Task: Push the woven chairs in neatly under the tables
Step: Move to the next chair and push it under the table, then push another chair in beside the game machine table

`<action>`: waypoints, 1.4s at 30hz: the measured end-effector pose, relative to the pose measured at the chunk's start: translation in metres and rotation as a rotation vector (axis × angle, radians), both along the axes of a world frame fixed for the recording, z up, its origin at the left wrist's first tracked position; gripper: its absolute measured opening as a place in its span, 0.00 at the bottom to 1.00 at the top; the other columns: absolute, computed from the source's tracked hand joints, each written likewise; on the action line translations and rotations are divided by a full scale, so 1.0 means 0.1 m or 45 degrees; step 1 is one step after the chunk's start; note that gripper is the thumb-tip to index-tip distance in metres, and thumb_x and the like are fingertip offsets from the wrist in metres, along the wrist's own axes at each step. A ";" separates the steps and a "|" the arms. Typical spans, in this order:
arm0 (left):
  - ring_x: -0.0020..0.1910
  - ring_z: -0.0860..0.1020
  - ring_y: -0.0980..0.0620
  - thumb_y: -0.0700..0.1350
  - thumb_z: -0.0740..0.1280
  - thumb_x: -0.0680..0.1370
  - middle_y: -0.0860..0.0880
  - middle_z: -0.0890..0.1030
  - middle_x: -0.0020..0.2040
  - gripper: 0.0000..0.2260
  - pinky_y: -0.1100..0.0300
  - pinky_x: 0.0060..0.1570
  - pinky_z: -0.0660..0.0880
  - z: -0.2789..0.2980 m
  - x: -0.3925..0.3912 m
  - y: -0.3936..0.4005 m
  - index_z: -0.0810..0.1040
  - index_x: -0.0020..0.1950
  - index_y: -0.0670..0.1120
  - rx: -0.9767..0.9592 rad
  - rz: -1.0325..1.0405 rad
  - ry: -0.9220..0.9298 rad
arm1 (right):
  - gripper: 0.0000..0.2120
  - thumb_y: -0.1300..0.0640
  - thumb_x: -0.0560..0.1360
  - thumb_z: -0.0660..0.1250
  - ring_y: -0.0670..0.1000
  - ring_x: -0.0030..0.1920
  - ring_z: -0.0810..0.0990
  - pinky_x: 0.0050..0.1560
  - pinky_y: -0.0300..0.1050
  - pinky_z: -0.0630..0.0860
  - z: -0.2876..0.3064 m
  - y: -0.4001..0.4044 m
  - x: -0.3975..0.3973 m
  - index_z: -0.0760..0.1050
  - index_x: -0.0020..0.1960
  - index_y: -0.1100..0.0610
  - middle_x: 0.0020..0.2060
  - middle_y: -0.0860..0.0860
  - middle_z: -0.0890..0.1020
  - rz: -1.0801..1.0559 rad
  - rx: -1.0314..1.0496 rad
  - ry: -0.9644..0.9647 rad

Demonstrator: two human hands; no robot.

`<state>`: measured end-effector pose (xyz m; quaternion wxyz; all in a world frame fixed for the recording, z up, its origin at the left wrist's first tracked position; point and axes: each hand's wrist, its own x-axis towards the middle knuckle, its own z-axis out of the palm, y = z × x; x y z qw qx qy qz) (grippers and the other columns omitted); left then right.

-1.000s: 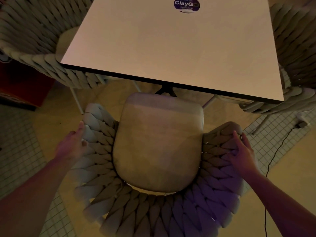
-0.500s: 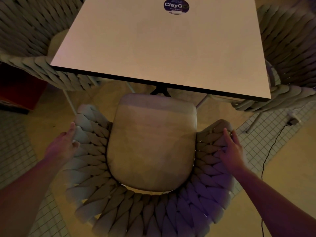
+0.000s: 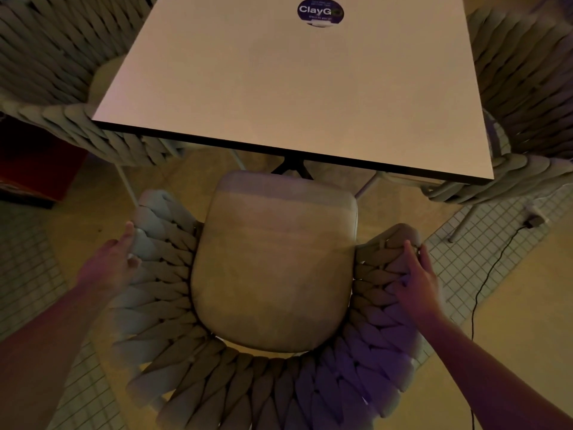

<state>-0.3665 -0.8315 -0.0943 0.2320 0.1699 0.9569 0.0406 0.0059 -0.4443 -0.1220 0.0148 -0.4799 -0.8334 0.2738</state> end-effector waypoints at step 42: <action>0.71 0.69 0.48 0.55 0.65 0.77 0.47 0.70 0.72 0.24 0.47 0.69 0.67 1.10 1.23 -3.06 0.69 0.72 0.50 0.883 0.776 0.086 | 0.23 0.45 0.77 0.61 0.46 0.54 0.74 0.49 0.40 0.68 1.48 -4.00 -1.25 0.66 0.69 0.51 0.63 0.49 0.75 0.619 -0.277 0.257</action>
